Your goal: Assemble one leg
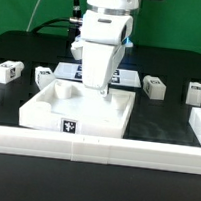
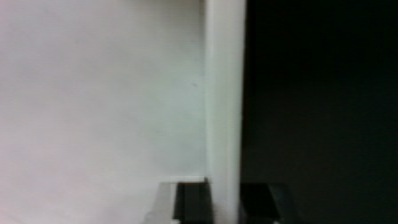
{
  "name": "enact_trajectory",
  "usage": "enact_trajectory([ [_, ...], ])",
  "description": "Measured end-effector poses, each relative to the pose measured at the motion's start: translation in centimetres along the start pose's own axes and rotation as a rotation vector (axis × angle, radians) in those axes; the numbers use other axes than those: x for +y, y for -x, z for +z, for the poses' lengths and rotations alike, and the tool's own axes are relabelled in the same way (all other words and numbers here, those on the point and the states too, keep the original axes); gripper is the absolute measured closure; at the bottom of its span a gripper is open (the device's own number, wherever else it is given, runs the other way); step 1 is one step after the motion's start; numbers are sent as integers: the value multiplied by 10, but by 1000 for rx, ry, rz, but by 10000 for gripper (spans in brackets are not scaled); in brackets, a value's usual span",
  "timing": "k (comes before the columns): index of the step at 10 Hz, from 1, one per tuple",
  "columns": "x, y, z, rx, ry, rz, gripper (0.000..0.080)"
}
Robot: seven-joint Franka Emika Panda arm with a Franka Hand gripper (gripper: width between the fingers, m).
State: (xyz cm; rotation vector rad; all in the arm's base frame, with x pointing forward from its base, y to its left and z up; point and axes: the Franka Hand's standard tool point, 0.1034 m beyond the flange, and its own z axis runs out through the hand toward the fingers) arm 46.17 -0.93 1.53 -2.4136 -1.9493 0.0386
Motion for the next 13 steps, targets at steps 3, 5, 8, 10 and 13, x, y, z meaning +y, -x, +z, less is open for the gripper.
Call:
enact_trajectory([
  [3,11,-15,0,-13,8,-123,742],
  [5,15,-30,-1,-24,5,-161,742],
  [8,15,-28,-1,-25,5,-158,741],
  [10,15,-30,-1,-24,5,-159,741],
  [13,17,-60,0,-7,15,-202,741],
])
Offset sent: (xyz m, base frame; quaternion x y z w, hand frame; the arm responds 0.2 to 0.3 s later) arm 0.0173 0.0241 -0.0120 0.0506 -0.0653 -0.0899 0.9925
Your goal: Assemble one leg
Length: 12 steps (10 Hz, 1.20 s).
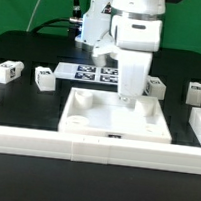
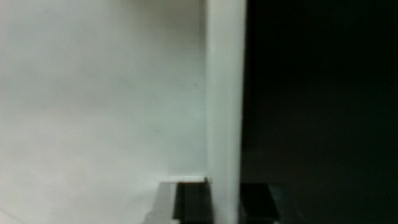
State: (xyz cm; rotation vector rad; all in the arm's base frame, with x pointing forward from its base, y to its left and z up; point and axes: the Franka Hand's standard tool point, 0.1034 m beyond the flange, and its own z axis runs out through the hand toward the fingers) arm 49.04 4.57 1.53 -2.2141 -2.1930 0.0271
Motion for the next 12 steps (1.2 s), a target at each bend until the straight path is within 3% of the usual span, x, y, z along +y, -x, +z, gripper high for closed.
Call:
enact_trajectory([
  [5,12,-41,0,18,17,22,741],
  [11,11,-45,0,16,13,54,741],
  [12,11,-45,0,16,13,54,655],
])
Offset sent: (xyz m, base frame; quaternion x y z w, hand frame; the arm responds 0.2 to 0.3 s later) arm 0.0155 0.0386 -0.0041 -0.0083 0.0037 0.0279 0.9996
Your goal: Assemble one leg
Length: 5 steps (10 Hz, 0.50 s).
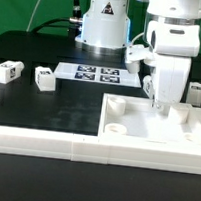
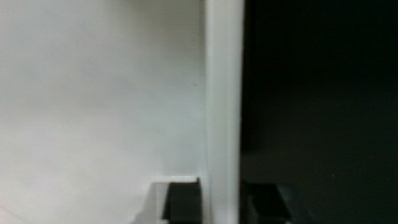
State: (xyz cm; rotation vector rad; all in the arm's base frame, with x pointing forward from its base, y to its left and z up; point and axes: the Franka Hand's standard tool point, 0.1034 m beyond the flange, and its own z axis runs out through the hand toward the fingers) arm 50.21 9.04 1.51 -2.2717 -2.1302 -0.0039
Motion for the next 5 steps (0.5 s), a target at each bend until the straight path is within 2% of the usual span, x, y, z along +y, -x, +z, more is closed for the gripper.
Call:
enact_trajectory([
  [2,0,0,0,0,0,1,366],
  [3,0,0,0,0,0,1,366],
  [4,0,1,0,0,0,1,211],
  [5,0,1,0,0,0,1,211],
])
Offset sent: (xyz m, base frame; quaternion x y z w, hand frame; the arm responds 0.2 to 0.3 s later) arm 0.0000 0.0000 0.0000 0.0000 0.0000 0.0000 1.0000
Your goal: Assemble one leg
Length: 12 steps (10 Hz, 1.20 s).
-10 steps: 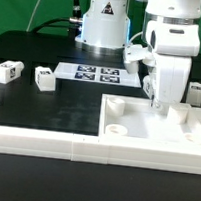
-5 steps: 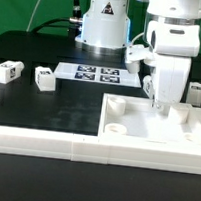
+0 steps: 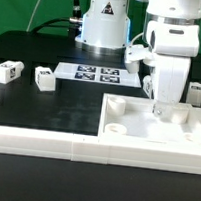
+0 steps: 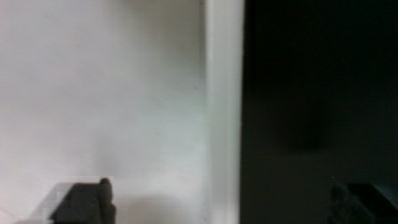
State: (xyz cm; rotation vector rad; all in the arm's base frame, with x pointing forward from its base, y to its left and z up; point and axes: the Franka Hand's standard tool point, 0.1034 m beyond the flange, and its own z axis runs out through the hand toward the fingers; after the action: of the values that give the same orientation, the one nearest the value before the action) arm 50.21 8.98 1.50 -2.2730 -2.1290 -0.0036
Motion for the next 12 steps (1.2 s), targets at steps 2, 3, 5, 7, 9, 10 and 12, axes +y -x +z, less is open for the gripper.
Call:
enact_trajectory([
  [2,0,0,0,0,0,0,153],
  [3,0,0,0,0,0,0,153],
  [5,-2,-3,-7,-1,8,51,151],
  [7,-17,-15,-31,-6,30,113,151],
  [9,-25,-26,-40,5,53,176,151],
  [10,-25,-28,-40,12,60,219,151],
  [12,-25,-27,-39,11,58,220,151],
])
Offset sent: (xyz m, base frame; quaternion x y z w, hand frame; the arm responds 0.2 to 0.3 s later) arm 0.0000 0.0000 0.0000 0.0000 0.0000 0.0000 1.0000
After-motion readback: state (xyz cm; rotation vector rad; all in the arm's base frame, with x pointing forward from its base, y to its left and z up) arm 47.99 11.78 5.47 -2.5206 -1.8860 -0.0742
